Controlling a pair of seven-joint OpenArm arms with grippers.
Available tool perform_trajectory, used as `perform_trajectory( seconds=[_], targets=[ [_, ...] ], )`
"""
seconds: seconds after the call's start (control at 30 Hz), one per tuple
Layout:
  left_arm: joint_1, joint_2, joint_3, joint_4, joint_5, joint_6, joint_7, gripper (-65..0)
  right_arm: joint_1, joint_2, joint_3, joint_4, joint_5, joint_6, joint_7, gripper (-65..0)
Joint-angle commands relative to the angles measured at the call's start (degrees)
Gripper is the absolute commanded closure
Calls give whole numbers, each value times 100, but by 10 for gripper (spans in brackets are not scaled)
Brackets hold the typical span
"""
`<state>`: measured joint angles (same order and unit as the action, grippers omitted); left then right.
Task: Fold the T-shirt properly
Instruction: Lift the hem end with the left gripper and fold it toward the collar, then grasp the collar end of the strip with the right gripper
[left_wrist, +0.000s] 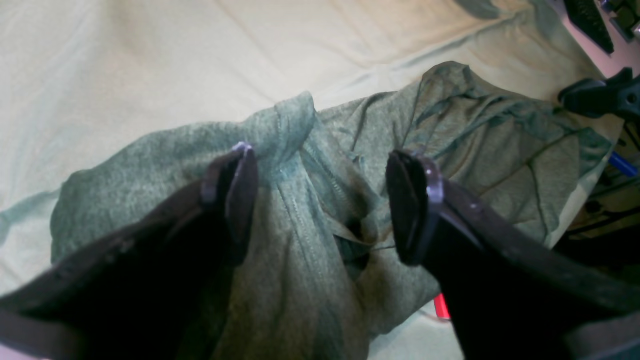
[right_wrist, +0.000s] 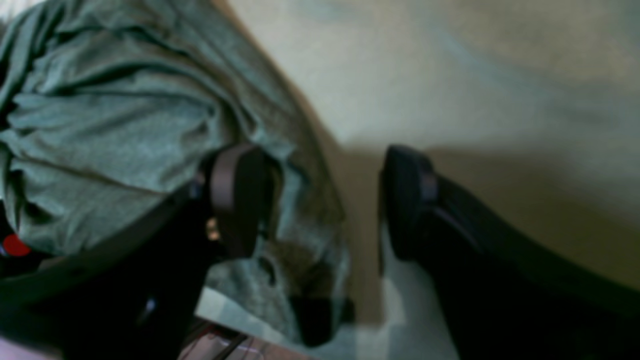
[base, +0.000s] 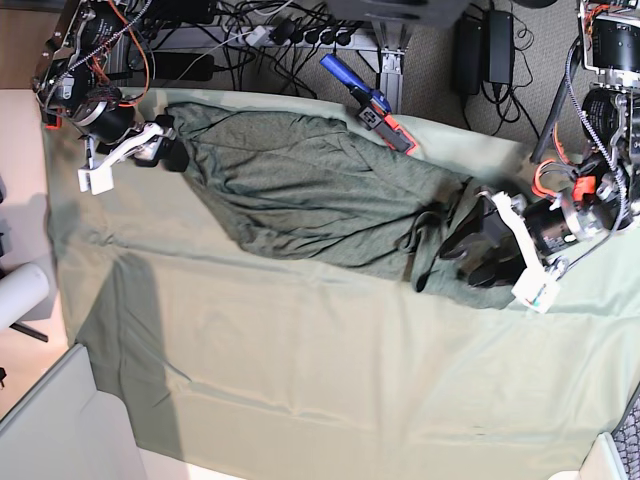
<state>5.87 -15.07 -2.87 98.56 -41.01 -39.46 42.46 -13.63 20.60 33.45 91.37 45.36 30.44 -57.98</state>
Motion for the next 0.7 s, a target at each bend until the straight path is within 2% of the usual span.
perform_trajectory(
  seconds=[0.0,0.2,0.67],
  targets=[
    [-74,-35,-22,107,-116,-54,-105,-430,-13,114,37,83,105,22,70,-375],
    [-74,-35,-20,107,-116,-54,-103,-430,-186,68,37,83,223,24,-48,-375],
    [-70,-35,-20,107,-120,-54,-20,-430,-197,-782,24,83,199,24,236,-375]
  ],
)
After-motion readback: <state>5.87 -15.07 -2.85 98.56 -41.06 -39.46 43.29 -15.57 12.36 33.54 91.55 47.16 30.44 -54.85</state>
